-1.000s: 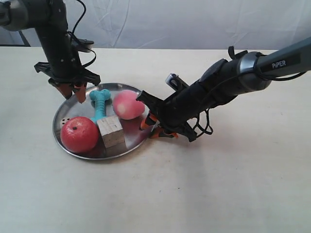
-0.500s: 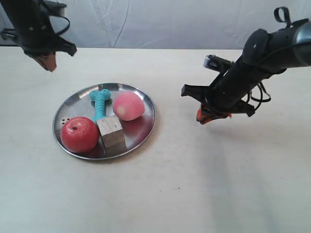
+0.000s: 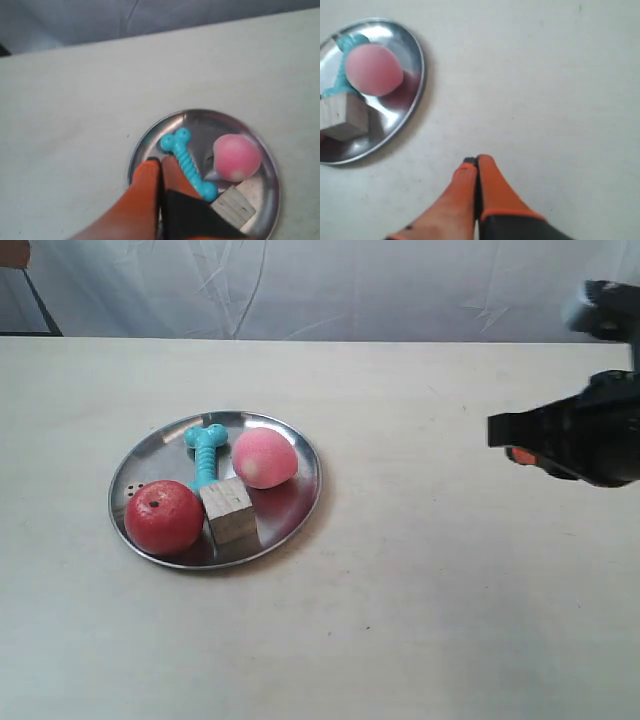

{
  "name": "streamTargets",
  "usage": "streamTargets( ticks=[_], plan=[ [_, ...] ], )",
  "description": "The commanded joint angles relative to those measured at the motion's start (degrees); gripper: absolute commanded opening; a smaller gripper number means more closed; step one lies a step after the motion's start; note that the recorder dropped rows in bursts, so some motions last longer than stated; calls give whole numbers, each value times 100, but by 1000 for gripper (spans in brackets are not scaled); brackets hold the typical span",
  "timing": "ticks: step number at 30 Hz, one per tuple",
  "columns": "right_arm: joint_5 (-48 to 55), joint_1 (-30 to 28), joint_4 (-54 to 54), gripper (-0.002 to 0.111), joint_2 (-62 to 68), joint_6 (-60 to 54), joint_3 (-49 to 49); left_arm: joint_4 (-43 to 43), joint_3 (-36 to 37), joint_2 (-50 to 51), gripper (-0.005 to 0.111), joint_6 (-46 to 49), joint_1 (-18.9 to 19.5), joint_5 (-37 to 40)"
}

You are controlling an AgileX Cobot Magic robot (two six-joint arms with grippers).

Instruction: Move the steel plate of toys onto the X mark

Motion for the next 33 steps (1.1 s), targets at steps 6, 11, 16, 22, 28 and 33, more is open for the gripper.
streamTargets(
  ticks=[6, 11, 16, 22, 28, 33],
  plan=[
    [-657, -4, -536, -1, -2421, -66, 816, -133, 3161, -2422, 0, 425, 3, -2310],
    [-284, -4, -475, -1, -2740, -66, 839, 188, 3663, -2818, 0, 425, 3, -1989],
    [-88, -4, -203, -1, -2801, -66, 839, 188, 3663, -2889, 0, 425, 3, -1652],
    [-64, -19, -248, -1, -3035, -66, 839, 215, 3663, -2889, 0, 425, 3, -1652],
    [-22, -1001, -1057, -1, -4892, -196, 1219, 211, 3663, -2889, 0, 425, 3, -1689],
    [-34, -1289, -1046, -1, -5659, -196, 2152, 211, 3663, -2889, 0, 425, 3, -1689]
  ],
)
